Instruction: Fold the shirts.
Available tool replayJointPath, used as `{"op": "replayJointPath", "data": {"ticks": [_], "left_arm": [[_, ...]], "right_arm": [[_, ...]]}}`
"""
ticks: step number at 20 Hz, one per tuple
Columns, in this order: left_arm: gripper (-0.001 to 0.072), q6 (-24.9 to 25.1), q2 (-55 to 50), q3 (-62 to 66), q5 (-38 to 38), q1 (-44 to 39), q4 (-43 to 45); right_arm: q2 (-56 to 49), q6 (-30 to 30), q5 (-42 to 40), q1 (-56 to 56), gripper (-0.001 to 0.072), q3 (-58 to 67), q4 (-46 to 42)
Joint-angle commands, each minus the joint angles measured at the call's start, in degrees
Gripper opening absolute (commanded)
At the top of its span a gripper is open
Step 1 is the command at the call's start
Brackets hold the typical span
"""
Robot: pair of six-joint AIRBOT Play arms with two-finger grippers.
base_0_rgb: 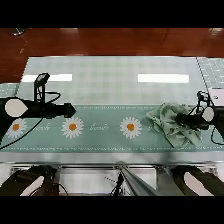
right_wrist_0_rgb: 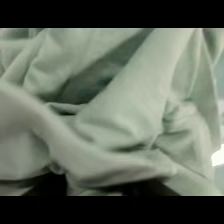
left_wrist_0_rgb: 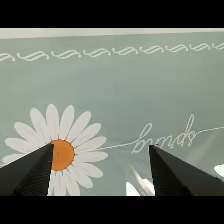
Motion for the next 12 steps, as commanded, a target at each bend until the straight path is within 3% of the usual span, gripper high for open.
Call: {"op": "replayJointPath", "data": {"ticks": [1, 8, 12], "left_arm": [[0.0705, -0.1, -1.1, -0.2, 0.9, 0.0, -0.8], [0.0705, 0.0, -1.1, -0.2, 1.1, 0.0, -0.8], [0.0705, 0.7, -1.1, -0.2, 1.3, 0.0, -0.5]], "right_arm": [[-2.9, -5.5, -1.2, -0.8, 0.003, 2.9, 6.3], [10.4, -13.3, 4.1, -0.7, 0.003, 32.6, 13.0], [12.4, -19.8, 7.7, -0.7, 0.003, 47.8, 21.5]]}}
